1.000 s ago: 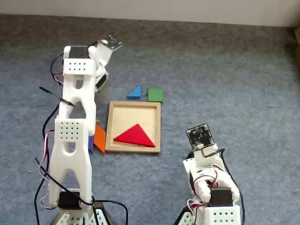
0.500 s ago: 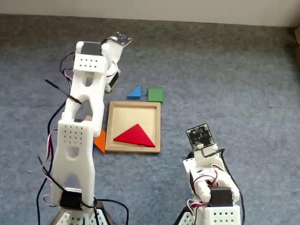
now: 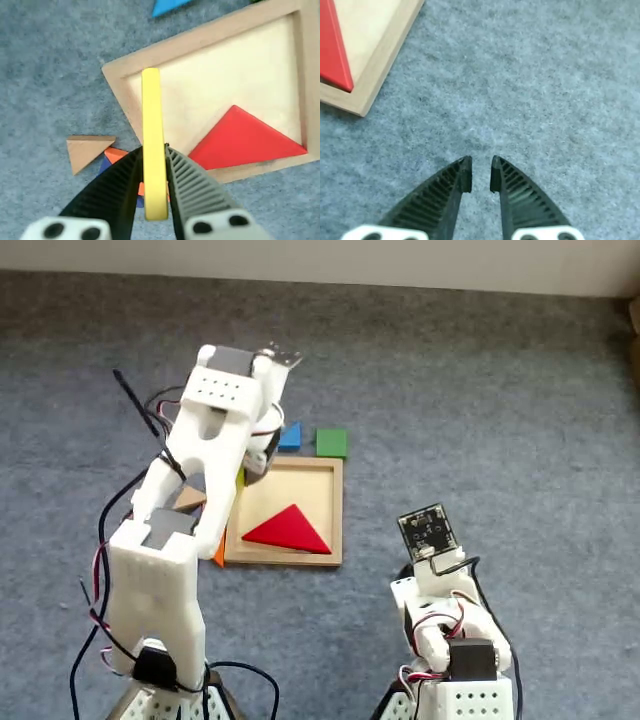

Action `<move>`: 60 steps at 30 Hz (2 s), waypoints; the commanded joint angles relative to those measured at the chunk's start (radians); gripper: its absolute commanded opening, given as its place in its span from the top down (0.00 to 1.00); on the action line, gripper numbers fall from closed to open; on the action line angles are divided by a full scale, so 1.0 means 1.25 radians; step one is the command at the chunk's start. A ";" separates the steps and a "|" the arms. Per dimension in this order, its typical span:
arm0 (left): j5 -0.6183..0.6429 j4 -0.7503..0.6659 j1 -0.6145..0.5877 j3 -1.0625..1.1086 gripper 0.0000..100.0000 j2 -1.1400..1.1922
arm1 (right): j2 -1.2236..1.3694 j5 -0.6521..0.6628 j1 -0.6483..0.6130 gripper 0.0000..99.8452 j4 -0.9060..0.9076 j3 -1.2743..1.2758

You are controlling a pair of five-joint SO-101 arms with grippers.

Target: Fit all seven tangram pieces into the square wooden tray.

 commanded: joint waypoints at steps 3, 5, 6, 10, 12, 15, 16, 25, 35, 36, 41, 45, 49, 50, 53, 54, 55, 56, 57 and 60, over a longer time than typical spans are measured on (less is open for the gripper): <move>0.069 -0.092 0.040 0.072 0.99 -0.052 | -0.013 0.010 0.012 0.92 -0.017 0.093; 0.083 -0.126 0.046 0.099 0.99 -0.052 | -0.013 0.010 0.012 0.92 -0.017 0.093; 0.086 -0.136 0.051 0.106 0.97 -0.052 | -0.013 0.010 0.012 0.92 -0.017 0.093; 0.088 -0.128 0.074 0.111 0.83 -0.055 | -0.013 0.010 0.012 0.92 -0.017 0.093; 0.107 -0.113 0.084 0.107 0.81 -0.058 | -0.013 0.010 0.012 0.92 -0.017 0.093; 0.109 -0.099 0.106 0.090 0.81 -0.057 | -0.013 0.010 0.012 0.92 -0.017 0.093; 0.109 -0.093 0.114 0.084 0.81 -0.057 | -0.013 0.010 0.012 0.92 -0.017 0.093; 0.114 -0.025 0.169 -0.026 0.81 -0.058 | -0.013 0.010 0.012 0.92 -0.017 0.093; 0.113 -0.014 0.164 -0.033 0.81 -0.017 | -0.013 0.010 0.012 0.92 -0.017 0.093; 0.114 -0.017 0.164 -0.036 0.81 -0.003 | -0.013 0.010 0.012 0.92 -0.017 0.093; 0.166 -0.113 0.116 -0.041 0.81 0.055 | -0.013 0.010 0.012 0.92 -0.017 0.093; 0.174 -0.171 0.062 -0.041 0.81 0.069 | -0.013 0.010 0.012 0.92 -0.017 0.093; 0.174 -0.190 0.006 -0.040 0.81 0.071 | -0.013 0.010 0.012 0.92 -0.017 0.093; 0.171 -0.191 -0.008 -0.040 0.81 0.071 | -0.013 0.010 0.012 0.92 -0.017 0.093; 0.162 -0.195 -0.039 -0.036 0.81 0.072 | -0.013 0.010 0.012 0.92 -0.017 0.093; 0.160 -0.194 -0.046 -0.035 0.81 0.072 | -0.013 0.010 0.012 0.92 -0.017 0.093; 0.161 -0.193 -0.051 -0.035 0.81 0.072 | -0.013 0.010 0.012 0.92 -0.017 0.093; 0.161 -0.189 -0.055 -0.040 0.81 0.069 | -0.013 0.010 0.012 0.92 -0.017 0.093; 0.161 -0.188 -0.053 -0.040 0.81 0.064 | -0.013 0.010 0.012 0.92 -0.017 0.093; 0.164 -0.187 -0.021 -0.063 0.81 0.053 | -0.013 0.010 0.012 0.92 -0.017 0.093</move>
